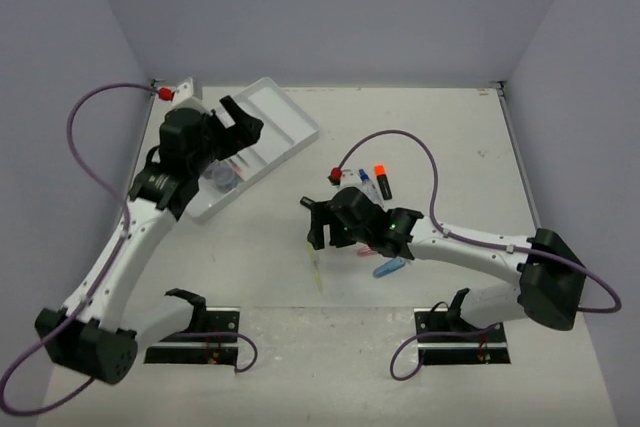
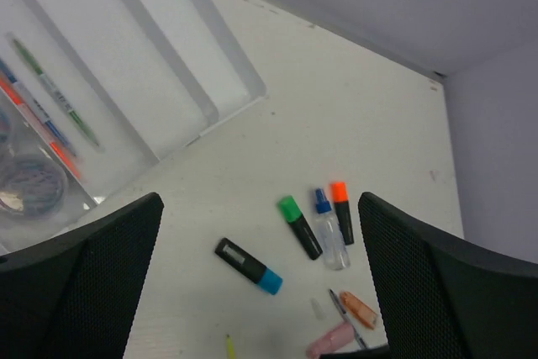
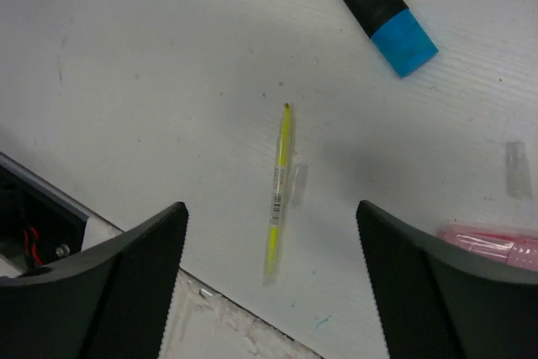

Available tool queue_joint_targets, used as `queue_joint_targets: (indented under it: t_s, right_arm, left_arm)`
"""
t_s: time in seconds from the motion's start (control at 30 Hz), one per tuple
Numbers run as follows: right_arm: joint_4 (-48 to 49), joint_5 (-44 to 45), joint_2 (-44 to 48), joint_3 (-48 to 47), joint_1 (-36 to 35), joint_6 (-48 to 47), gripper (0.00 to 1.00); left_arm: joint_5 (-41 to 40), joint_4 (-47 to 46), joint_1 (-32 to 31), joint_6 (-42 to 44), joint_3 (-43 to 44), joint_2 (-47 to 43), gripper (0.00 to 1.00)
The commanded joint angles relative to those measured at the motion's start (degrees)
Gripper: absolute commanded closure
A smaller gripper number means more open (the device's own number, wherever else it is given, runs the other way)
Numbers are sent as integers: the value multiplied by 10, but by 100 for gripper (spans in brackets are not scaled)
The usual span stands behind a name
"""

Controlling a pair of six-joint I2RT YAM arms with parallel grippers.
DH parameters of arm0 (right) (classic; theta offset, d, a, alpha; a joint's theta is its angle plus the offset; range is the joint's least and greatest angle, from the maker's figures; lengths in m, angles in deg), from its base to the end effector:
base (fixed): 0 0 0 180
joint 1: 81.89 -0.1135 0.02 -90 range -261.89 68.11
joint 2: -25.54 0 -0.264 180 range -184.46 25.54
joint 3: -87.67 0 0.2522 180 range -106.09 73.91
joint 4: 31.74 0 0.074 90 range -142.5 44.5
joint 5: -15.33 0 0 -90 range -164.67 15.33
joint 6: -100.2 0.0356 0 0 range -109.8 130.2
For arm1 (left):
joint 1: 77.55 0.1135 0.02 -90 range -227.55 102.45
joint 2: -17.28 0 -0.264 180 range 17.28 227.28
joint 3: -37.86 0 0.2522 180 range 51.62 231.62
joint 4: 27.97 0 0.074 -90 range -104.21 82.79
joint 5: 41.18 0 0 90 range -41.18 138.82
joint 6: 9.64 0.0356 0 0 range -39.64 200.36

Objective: Sort the stationery into containers
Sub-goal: Move the pen to the center of the board.

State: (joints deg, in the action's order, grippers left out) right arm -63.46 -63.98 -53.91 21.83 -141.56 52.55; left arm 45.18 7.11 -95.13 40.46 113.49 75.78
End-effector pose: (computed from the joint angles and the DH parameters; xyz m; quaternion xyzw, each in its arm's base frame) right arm 0.1539 0.2499 0.2362 -0.1037 0.9158 0.2399 0.3050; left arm 0.2173 -0.0665 0.3791 -0.1748 0.7895 -0.2601 0.5278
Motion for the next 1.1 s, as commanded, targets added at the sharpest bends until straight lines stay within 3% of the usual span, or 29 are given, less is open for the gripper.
queue_joint_targets:
  t_s: [0.0, 0.07, 0.13, 0.3, 0.37, 1.07]
  right_arm:
    - [-86, 37, -52, -80, -28, 33, 43]
    - [-105, 40, -79, -107, -39, 37, 56]
    - [-126, 49, -111, -131, -56, 46, 62]
    - [-160, 82, -169, -161, -104, 78, 66]
    - [-164, 95, -181, -159, -116, 87, 73]
    - [-152, 83, -220, -133, -118, 95, 80]
  left_arm:
    - [-7, 66, 5, 48, -57, -84, 0]
    - [-8, 98, 5, 70, -63, -117, 0]
    - [-6, 136, 5, 96, -62, -139, 0]
    - [-5, 186, 5, 143, -66, -186, 0]
    - [-14, 183, 5, 160, -84, -205, 0]
    - [-4, 149, 5, 163, -135, -212, 0]
